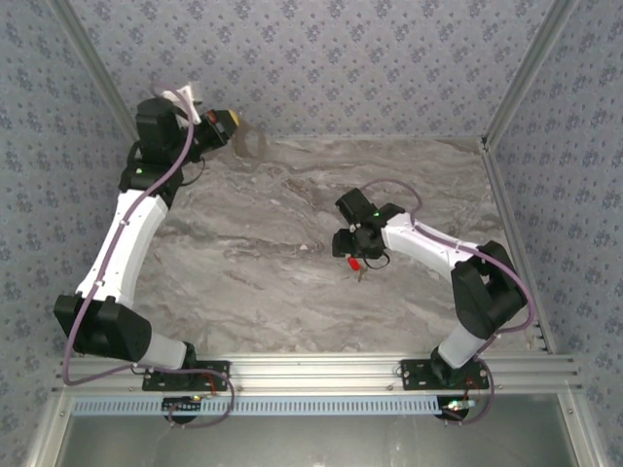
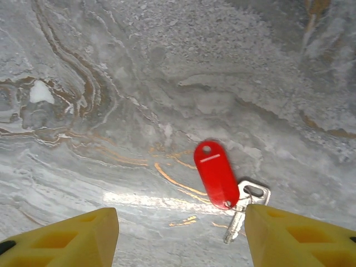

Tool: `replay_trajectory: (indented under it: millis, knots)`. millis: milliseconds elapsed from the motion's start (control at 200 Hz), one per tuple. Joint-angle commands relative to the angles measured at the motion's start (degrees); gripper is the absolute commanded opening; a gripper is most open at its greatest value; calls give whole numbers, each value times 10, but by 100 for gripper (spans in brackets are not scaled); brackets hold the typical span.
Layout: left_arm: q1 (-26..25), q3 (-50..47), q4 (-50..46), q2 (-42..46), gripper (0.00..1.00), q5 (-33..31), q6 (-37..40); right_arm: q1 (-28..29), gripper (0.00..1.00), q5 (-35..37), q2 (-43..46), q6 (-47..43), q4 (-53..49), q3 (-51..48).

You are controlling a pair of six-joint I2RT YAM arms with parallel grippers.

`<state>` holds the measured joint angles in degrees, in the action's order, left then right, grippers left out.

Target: Put the keys on the keyring

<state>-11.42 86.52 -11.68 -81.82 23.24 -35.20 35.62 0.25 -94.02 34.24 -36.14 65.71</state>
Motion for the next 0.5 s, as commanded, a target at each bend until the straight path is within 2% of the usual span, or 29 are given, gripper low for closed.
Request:
replay_trajectory:
  millis: [0, 125, 255, 495]
  knots:
    - [-20, -16, 15, 34, 0, -7, 5, -15, 62, -41, -2, -5, 14, -24]
    - [-38, -27, 14, 48, 0, -25, 11, -42, 57, -61, 11, -26, 33, -55]
    - [-46, -36, 8, 63, 0, -37, 9, -64, 48, -83, 24, -41, 23, -80]
    - [-52, -50, 4, 78, 0, -49, 8, -66, 44, -111, 28, -29, 55, -120]
